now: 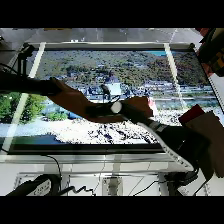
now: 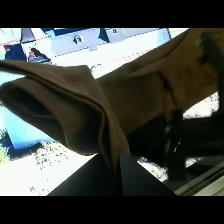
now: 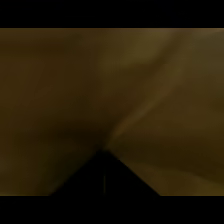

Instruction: Fold the clothes and pants, and hang the long-sleeved shirts on hangers.

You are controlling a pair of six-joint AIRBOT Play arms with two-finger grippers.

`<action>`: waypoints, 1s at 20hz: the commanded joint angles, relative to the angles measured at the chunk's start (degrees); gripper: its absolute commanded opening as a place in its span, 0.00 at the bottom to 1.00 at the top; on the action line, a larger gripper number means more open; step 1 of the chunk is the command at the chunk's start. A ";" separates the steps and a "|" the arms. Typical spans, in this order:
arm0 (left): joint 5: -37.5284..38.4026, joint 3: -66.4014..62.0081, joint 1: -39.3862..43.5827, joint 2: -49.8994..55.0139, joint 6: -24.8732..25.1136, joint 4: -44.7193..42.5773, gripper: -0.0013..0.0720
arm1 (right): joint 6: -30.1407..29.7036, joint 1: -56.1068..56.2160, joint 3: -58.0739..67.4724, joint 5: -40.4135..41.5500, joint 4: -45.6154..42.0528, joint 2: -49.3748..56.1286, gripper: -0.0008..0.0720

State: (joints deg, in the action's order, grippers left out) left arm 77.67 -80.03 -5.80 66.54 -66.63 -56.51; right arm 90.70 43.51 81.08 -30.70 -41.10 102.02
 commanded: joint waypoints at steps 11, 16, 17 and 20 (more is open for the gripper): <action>-27.26 0.00 32.30 15.98 -5.64 9.14 0.04 | 0.20 -33.40 2.95 -25.40 -23.93 -16.70 0.03; -58.16 -0.02 50.80 26.80 -3.02 6.12 0.93 | -0.39 -48.17 2.93 -33.14 -28.44 -20.94 0.03; -60.54 -0.02 51.89 28.00 -3.06 5.55 0.98 | -0.50 -50.16 2.69 -33.31 -29.53 -20.90 0.03; -60.30 -0.02 50.53 27.78 -3.06 5.57 0.98 | -9.51 -54.55 0.50 -32.89 -31.26 -19.93 0.03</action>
State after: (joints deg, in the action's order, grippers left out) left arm 24.29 -80.01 42.78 92.75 -70.24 -50.30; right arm 87.39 -5.76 82.96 -62.00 -69.67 82.06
